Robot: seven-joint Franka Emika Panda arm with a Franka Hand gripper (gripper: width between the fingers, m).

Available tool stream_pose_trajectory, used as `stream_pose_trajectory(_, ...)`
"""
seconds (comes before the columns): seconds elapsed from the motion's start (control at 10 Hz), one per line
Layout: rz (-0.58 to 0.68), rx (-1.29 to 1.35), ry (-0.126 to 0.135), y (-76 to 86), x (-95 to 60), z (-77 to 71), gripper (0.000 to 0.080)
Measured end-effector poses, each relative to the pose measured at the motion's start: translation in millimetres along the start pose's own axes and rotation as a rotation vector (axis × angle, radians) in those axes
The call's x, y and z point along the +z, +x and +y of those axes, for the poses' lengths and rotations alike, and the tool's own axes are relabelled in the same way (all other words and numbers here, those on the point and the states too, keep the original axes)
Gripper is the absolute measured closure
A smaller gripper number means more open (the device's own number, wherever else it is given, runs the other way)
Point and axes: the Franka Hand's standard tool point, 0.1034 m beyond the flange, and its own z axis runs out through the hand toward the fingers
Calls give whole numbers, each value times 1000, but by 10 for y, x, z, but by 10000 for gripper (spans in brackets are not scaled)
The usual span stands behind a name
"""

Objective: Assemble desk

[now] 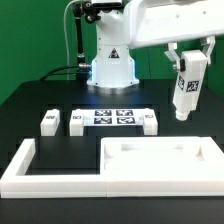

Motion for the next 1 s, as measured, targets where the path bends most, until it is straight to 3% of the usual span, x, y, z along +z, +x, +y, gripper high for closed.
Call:
stream_pose_trajectory(0.2, 108, -10, -32, 16, 43, 35, 509)
stream_pose_trajectory(0.3, 121, -18, -32, 34, 117, -13, 509)
stream_pose_trajectory(0.5, 170, -13, -27, 321, 173, -34, 509)
stream_pose_trajectory(0.6, 191, -16, -24, 386, 249, -106, 509)
stream_pose_trajectory(0.7, 155, 12, -10, 353, 270, -147, 509)
stream_pose_trajectory(1.0, 153, 10, -11, 340, 276, -137, 509)
